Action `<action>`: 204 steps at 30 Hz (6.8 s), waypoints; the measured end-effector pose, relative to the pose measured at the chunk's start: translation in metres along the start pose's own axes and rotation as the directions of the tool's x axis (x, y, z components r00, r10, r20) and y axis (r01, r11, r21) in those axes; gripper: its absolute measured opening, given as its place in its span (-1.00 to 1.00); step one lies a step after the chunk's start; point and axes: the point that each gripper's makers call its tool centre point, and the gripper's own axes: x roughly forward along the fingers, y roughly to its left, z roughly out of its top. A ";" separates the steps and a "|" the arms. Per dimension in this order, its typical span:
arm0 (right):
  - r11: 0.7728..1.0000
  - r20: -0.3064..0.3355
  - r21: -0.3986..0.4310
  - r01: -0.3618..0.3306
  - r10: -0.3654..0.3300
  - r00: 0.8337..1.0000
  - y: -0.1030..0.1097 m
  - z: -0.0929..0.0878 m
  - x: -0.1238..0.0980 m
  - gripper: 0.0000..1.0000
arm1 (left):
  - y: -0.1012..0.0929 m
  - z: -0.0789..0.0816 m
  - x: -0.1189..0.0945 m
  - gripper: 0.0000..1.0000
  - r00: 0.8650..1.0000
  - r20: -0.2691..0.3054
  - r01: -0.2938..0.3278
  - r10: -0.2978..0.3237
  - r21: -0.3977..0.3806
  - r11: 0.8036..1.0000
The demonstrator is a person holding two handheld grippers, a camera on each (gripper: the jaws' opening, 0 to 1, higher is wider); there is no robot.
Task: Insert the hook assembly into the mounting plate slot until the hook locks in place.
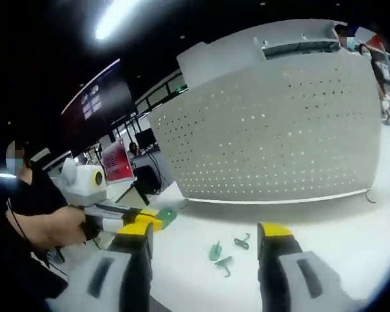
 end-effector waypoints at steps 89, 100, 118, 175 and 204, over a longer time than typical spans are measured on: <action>0.971 0.112 0.194 -0.137 0.117 0.987 0.061 0.023 0.051 -1.00 | -0.008 0.033 -0.023 -0.02 0.988 0.154 -0.004 0.003 0.007 1.000; 0.995 0.100 -0.071 -0.075 0.082 0.992 0.066 0.034 0.060 -1.00 | 0.002 0.030 -0.027 0.79 0.982 0.169 -0.097 0.087 0.051 0.994; 0.971 0.206 -0.224 0.082 -0.036 0.978 0.052 0.064 0.068 -1.00 | 0.006 0.015 -0.030 1.00 0.990 0.113 -0.078 0.080 -0.023 0.997; 0.829 0.549 -0.247 0.502 -0.308 0.777 -0.056 0.220 0.133 -1.00 | 0.048 0.007 -0.034 1.00 0.990 0.046 -0.128 0.130 -0.050 0.991; 0.816 0.539 -0.258 0.517 -0.322 0.778 -0.050 0.211 0.159 -1.00 | 0.060 0.005 -0.036 0.99 0.990 0.039 -0.136 0.139 -0.080 0.988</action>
